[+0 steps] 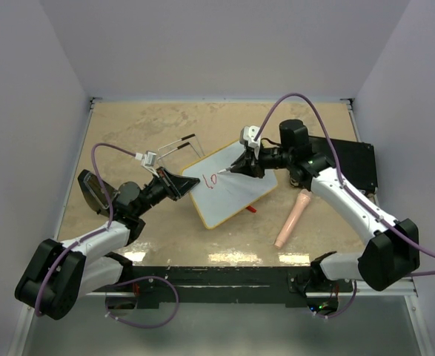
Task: Write a sentence on the whiteboard
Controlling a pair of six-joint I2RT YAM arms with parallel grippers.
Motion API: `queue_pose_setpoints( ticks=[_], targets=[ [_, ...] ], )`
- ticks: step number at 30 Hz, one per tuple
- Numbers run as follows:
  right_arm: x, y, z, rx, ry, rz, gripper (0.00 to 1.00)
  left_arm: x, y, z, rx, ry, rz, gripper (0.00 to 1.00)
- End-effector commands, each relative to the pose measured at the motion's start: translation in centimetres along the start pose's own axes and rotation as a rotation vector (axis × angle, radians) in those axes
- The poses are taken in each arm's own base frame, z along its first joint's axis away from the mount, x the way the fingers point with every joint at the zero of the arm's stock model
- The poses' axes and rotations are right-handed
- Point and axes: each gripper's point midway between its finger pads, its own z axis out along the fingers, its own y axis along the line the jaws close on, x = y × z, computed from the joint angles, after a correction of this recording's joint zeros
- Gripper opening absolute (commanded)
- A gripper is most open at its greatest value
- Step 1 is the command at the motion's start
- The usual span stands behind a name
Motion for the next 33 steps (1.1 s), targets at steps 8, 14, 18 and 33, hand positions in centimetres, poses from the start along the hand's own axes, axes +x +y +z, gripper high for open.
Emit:
queue_pose_setpoints(
  ticks=[8,14,18,33],
  targets=[
    [-0.2,-0.4,0.9,0.019,-0.005,-0.018,0.00,-3.4,-4.5,-0.1,0.173,-0.116,0.097,0.00],
    [0.4,-0.6,0.9,0.029,0.014,-0.014,0.00,-3.4,-4.4,-0.1,0.171,-0.117,0.097,0.00],
    [0.7,-0.3,0.8,0.017,0.027,-0.029,0.00,-3.6,-4.3,-0.2,0.162,-0.126,0.098,0.00],
    [2.1,0.0,0.9,-0.009,0.079,-0.024,0.00,-5.0,-3.4,-0.7,0.126,-0.158,0.106,0.00]
  ],
)
